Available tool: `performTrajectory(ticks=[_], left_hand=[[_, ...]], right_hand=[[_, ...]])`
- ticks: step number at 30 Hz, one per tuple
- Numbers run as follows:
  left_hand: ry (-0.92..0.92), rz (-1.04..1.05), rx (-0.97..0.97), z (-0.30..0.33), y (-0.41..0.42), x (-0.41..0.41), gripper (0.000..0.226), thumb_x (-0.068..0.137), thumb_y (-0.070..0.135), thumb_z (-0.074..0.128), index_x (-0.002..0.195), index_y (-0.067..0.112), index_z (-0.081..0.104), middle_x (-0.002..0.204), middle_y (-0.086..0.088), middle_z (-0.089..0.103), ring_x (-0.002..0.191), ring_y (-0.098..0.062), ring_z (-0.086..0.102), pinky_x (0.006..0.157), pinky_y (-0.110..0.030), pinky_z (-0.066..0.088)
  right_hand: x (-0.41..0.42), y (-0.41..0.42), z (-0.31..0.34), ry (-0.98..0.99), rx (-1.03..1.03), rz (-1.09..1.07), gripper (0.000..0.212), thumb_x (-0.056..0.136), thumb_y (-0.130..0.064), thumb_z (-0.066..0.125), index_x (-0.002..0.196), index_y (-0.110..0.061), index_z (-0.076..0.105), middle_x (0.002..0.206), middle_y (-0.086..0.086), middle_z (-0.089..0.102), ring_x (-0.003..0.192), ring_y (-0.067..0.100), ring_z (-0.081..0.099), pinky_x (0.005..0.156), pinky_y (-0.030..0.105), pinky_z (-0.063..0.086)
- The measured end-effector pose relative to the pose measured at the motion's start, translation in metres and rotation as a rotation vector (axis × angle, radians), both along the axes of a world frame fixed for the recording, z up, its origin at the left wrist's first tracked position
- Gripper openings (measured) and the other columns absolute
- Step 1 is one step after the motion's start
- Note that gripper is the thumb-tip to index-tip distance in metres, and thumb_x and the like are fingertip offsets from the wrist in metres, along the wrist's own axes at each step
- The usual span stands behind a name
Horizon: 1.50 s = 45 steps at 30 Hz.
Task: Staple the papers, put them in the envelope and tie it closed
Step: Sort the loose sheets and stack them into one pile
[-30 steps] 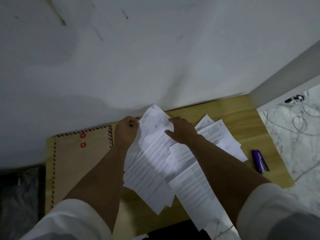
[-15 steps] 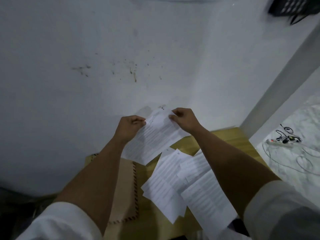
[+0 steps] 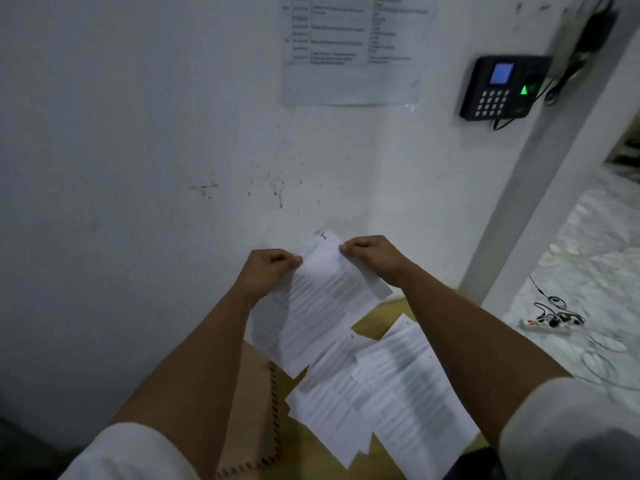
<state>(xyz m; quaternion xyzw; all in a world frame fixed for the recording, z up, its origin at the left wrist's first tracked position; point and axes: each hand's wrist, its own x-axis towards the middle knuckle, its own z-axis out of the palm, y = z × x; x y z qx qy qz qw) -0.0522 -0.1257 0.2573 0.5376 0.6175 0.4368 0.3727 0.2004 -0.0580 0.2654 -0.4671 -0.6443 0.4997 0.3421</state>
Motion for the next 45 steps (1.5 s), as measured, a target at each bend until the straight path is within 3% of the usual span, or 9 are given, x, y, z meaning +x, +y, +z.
performTrajectory(ticks=[5,15,22,27,30,33,36,41,45], left_hand=[[-0.044,-0.112,-0.111,-0.005,-0.001,0.013,0.013,0.088,0.024,0.081,0.092,0.011,0.081,0.094,-0.006,0.08,0.089,-0.019,0.076,0.075,-0.026,0.059],[0.129,-0.263,-0.451,-0.067,0.015,0.037,0.01,0.085,0.019,0.084,0.086,0.009,0.081,0.084,-0.004,0.079,0.078,-0.017,0.075,0.064,-0.025,0.059],[0.145,-0.322,-0.444,-0.079,0.061,0.11,0.019,0.087,0.014,0.081,0.07,0.012,0.074,0.073,-0.003,0.069,0.068,-0.017,0.065,0.064,-0.027,0.053],[0.17,-0.292,-0.301,-0.076,0.11,0.182,0.025,0.093,0.024,0.075,0.074,0.008,0.073,0.066,0.0,0.062,0.056,-0.012,0.055,0.057,-0.02,0.042],[0.22,-0.254,-0.261,-0.086,0.13,0.206,0.04,0.096,0.021,0.069,0.059,0.02,0.053,0.059,0.003,0.044,0.052,-0.007,0.038,0.052,-0.017,0.031],[0.226,-0.202,-0.31,-0.112,0.142,0.205,0.028,0.096,0.025,0.068,0.072,0.02,0.053,0.065,-0.003,0.043,0.061,-0.012,0.039,0.059,-0.025,0.033],[0.199,-0.149,-0.411,-0.144,0.144,0.195,0.018,0.096,0.035,0.068,0.083,0.023,0.062,0.074,-0.004,0.052,0.07,-0.015,0.049,0.066,-0.03,0.04],[0.093,-0.065,-0.539,-0.182,0.141,0.185,0.016,0.098,0.025,0.069,0.089,0.019,0.081,0.077,0.004,0.077,0.068,-0.013,0.071,0.068,-0.028,0.056],[0.061,-0.047,-0.6,-0.194,0.14,0.178,0.016,0.098,0.025,0.069,0.091,0.025,0.084,0.091,-0.007,0.081,0.085,-0.026,0.076,0.086,-0.041,0.059]], right_hand=[[0.022,0.001,-0.003,0.025,-0.02,-0.049,0.016,0.091,-0.028,0.074,0.1,-0.015,0.081,0.101,0.0,0.078,0.098,0.019,0.073,0.091,0.034,0.058],[0.113,0.028,-0.026,0.014,-0.076,-0.155,0.016,0.09,-0.027,0.075,0.102,-0.018,0.081,0.106,0.001,0.078,0.102,0.019,0.073,0.098,0.038,0.055],[0.174,0.058,-0.048,-0.007,-0.226,-0.156,0.026,0.092,-0.026,0.073,0.111,-0.009,0.077,0.106,0.007,0.077,0.098,0.024,0.074,0.088,0.034,0.059],[0.198,0.09,-0.067,-0.022,-0.261,-0.164,0.022,0.093,-0.025,0.072,0.109,-0.011,0.078,0.097,-0.002,0.077,0.081,0.008,0.074,0.066,0.016,0.055],[0.215,0.112,-0.09,-0.104,-0.233,-0.244,0.016,0.088,-0.022,0.078,0.097,-0.009,0.08,0.082,0.002,0.072,0.066,0.012,0.063,0.059,0.02,0.046],[0.235,0.132,-0.128,-0.189,-0.252,-0.29,0.01,0.082,0.0,0.078,0.091,0.004,0.076,0.08,0.014,0.072,0.057,0.01,0.062,0.053,0.019,0.05],[0.252,0.154,-0.194,-0.472,-0.258,-0.314,0.006,0.082,-0.006,0.071,0.077,-0.004,0.075,0.085,0.013,0.075,0.075,0.021,0.07,0.077,0.036,0.06],[0.255,0.167,-0.29,-0.913,-0.3,-0.106,0.038,0.091,-0.035,0.064,0.115,-0.006,0.07,0.122,0.011,0.067,0.117,0.029,0.063,0.097,0.034,0.05],[0.246,0.158,-0.323,-0.937,-0.339,-0.121,0.067,0.082,-0.052,0.077,0.13,-0.01,0.057,0.129,0.009,0.062,0.119,0.028,0.06,0.091,0.034,0.048]])
